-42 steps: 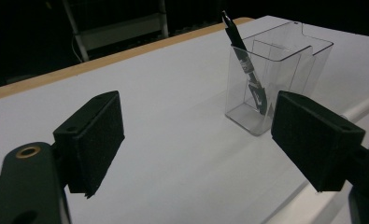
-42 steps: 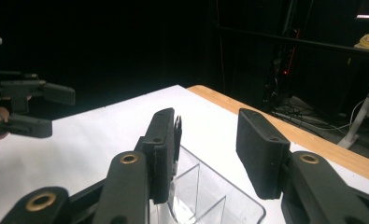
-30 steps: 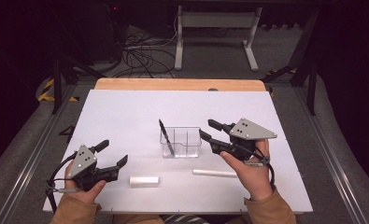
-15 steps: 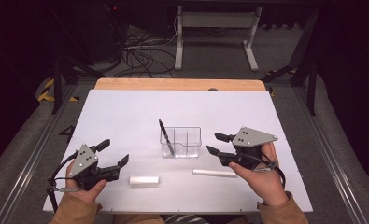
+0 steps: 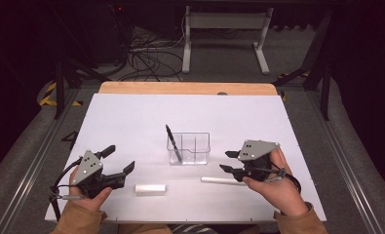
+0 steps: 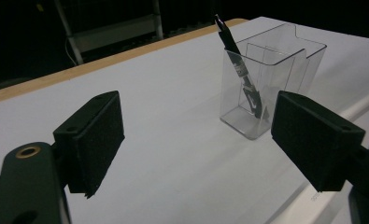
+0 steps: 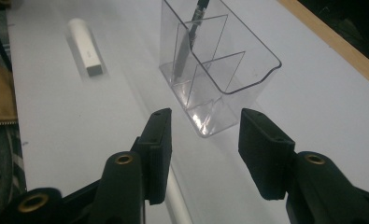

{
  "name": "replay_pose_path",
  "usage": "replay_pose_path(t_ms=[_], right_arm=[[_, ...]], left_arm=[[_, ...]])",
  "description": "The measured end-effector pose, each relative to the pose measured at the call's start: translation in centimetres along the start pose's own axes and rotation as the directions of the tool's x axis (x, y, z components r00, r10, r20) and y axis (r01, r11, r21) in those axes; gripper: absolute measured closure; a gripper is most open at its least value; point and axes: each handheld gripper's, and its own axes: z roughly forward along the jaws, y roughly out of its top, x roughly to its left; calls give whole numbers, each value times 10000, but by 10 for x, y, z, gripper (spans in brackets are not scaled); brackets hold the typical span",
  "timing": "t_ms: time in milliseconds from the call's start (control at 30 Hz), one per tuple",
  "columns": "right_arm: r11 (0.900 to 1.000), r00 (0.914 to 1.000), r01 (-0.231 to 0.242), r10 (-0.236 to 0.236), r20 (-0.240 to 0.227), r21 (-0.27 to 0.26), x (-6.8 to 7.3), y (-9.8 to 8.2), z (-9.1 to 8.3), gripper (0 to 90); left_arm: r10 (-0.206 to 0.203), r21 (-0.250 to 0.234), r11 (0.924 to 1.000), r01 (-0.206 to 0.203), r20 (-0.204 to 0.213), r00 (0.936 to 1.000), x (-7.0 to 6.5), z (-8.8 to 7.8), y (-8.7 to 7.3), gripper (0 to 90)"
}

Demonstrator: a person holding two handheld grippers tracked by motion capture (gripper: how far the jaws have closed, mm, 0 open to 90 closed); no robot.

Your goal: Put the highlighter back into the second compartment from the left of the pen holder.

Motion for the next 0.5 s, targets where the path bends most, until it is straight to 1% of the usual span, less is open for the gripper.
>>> replay_pose_path(t_ms=[100,167,200,300,333,400,433,467,500], right_arm=[[9995,9996,249,-247,-96,174,0,0,0,554],[9982,9987,468,-461,-201,375,-1,-1,1,588],[9977,9985,505,-494,-254,453,-1,-2,2,610],[9949,9967,674,-637,-503,755,-4,-3,4,663],[9938,9963,698,-651,-560,865,-4,-4,5,664],[9883,9934,990,-914,-687,1157,-5,-4,6,680],[9869,9933,962,-869,-759,1292,-4,-5,7,686],[9820,9898,1193,-1060,-953,1464,-4,-5,8,693],[9786,9881,1275,-1112,-1063,1614,-4,-5,10,693]], left_arm=[[36,-4,10000,-36,7,10000,0,0,0,180],[29,-10,10000,-29,-8,10000,0,1,0,180],[-59,-22,10000,59,6,10000,-1,1,0,180],[20,13,10000,-20,17,10000,-1,1,0,179],[43,29,10000,-43,18,10000,-1,1,0,180],[30,34,10000,-30,26,10000,-1,1,0,180],[55,36,10000,-55,13,10000,0,1,0,180],[47,61,10000,-47,29,10000,0,1,0,180],[27,69,10000,-28,38,10000,0,1,-1,180]])
